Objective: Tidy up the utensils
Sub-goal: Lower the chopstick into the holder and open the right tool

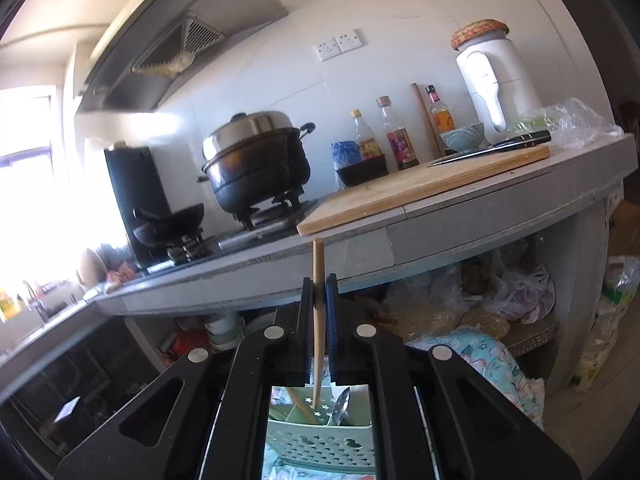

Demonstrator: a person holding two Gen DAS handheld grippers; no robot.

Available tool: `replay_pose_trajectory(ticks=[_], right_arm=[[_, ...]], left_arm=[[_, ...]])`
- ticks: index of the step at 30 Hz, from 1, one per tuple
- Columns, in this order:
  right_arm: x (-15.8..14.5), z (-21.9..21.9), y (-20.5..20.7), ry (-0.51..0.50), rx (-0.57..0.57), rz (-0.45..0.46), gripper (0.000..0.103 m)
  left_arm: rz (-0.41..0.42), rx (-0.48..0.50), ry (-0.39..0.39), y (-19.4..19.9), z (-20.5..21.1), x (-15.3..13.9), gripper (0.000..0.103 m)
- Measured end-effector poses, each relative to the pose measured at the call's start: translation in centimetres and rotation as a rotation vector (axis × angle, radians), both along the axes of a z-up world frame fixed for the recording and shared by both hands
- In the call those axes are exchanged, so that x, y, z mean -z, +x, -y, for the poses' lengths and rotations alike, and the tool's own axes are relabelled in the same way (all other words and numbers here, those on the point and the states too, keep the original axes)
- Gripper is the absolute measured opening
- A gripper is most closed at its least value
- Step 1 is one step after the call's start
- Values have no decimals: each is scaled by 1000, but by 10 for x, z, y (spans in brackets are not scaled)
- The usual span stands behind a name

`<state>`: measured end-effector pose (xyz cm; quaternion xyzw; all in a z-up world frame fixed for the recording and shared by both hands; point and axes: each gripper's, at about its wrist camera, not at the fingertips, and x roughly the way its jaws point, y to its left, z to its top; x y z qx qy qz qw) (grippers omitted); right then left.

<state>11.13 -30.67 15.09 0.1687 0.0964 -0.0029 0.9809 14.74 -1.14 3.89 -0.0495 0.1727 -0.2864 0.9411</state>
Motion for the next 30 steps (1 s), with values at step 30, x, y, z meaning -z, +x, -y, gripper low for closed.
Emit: replay_pose_trajectory(ticks=[30], right_arm=[[24,-7,-38,69,-187,-131,39]], left_arm=[[-65,-25,57,-21,-30,23,76]])
